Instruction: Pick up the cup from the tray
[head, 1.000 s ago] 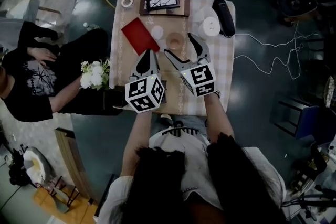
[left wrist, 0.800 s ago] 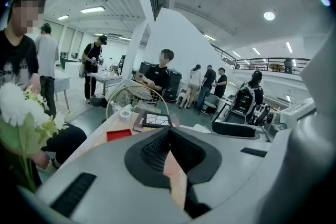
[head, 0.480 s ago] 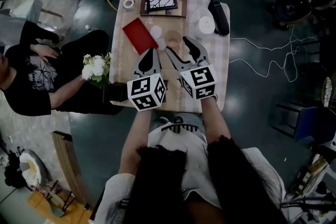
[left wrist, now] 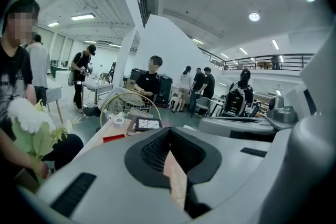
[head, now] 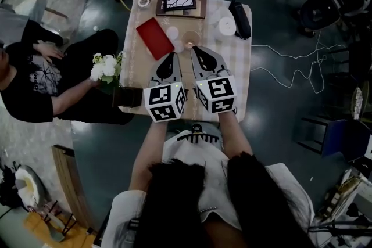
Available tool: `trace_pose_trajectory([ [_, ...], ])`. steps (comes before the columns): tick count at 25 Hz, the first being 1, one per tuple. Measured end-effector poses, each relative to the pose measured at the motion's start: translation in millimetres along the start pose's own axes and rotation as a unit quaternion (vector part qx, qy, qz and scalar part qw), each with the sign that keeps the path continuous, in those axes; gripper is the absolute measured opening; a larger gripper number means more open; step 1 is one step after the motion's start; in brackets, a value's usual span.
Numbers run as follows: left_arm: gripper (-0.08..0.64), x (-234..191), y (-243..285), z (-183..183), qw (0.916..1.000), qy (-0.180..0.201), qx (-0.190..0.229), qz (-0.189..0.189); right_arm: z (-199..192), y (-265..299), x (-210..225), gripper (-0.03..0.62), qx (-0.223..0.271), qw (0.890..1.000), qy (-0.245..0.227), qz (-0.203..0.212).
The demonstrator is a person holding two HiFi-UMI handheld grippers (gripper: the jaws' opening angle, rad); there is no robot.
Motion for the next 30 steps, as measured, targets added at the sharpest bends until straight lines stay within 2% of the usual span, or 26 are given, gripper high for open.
trace_pose_trajectory([
  [2, 0.009, 0.4, -2.5, 0.3, 1.0000, 0.004, 0.003, -0.002, -1.2, -0.4, -5.1, 0.009, -0.002, 1.000, 0.001, 0.002],
  [6, 0.009, 5.4, -7.8, 1.7, 0.9993, 0.036, 0.014, -0.003, -3.0, -1.5, -11.9, 0.008, -0.012, 1.000, -0.008, 0.002],
  [30, 0.009, 6.1, -27.9, 2.1, 0.9985, 0.045, 0.030, -0.012, -4.7, -12.9, -28.6, 0.006, -0.024, 0.999, -0.027, -0.010],
])
Point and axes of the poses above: the fingertips, and each gripper's own axes: y forward along the fingers, x to its right, z out of its top, the point moved 3 cm from there along -y, backward along the fingers, and after that the axes turned 10 degrees about z, right-handed, at the moved point
